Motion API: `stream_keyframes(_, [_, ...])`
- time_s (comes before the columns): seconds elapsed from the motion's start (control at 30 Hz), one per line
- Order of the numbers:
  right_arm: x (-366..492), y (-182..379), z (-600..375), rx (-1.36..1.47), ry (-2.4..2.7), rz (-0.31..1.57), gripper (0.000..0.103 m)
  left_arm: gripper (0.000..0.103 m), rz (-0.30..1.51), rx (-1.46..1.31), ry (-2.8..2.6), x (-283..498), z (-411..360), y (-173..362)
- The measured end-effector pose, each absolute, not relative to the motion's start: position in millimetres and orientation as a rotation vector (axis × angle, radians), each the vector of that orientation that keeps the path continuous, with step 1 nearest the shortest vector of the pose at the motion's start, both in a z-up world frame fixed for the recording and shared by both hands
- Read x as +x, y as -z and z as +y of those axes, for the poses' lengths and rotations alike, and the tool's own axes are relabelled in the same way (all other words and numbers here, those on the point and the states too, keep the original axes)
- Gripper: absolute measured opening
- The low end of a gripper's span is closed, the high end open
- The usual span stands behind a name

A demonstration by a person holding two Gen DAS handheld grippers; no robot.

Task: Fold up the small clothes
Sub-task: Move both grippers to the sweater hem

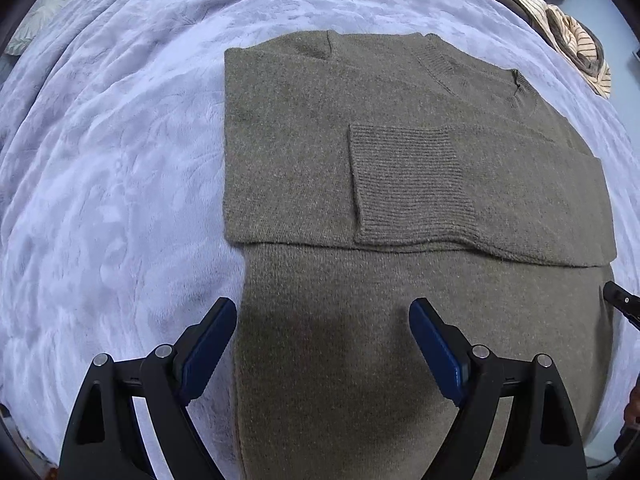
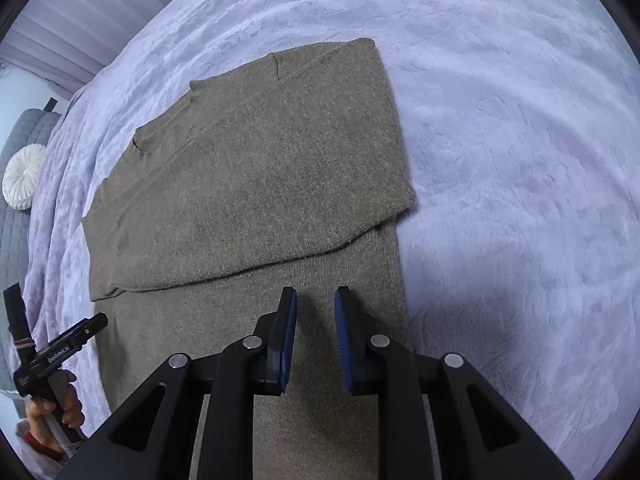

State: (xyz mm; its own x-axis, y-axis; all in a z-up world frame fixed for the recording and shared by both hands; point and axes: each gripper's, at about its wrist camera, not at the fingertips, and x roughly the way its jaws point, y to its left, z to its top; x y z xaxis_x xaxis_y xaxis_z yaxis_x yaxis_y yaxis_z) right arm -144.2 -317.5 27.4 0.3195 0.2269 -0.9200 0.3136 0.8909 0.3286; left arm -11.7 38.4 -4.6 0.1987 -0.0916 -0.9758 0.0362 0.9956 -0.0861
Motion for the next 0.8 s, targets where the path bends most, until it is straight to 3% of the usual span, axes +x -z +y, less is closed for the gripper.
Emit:
stream_keyframes(0.1, [-144,-28,-314,0.503,0.056,1.267,0.022,0.089,1.365,-0.056,0.085,-18,41,1])
stream_keyframes(0.17, [-144,-29,-311,0.504,0.051,1.27,0.029,0.089,1.357,-0.046,0.079,-19,41,0])
stream_keyframes(0.2, [-145,-30,-309,0.506,0.047,1.267,0.036,0.1,1.355,-0.046,0.078,-21,41,-1])
stream_keyframes(0.23, [-145,-31,-308,0.506,0.042,1.264,0.039,0.103,1.356,-0.043,0.075,-23,40,-2])
stream_keyframes(0.37, [-146,-36,-300,0.508,0.019,1.256,0.044,0.103,1.348,-0.021,0.079,-29,36,-7])
stream_keyframes(0.43, [-146,-38,-297,0.512,0.01,1.249,0.052,0.103,1.35,-0.013,0.087,-33,35,-10])
stream_keyframes(0.8, [-155,-49,-293,0.54,0.01,1.265,0.053,0.103,1.405,0.002,0.062,-53,40,-22])
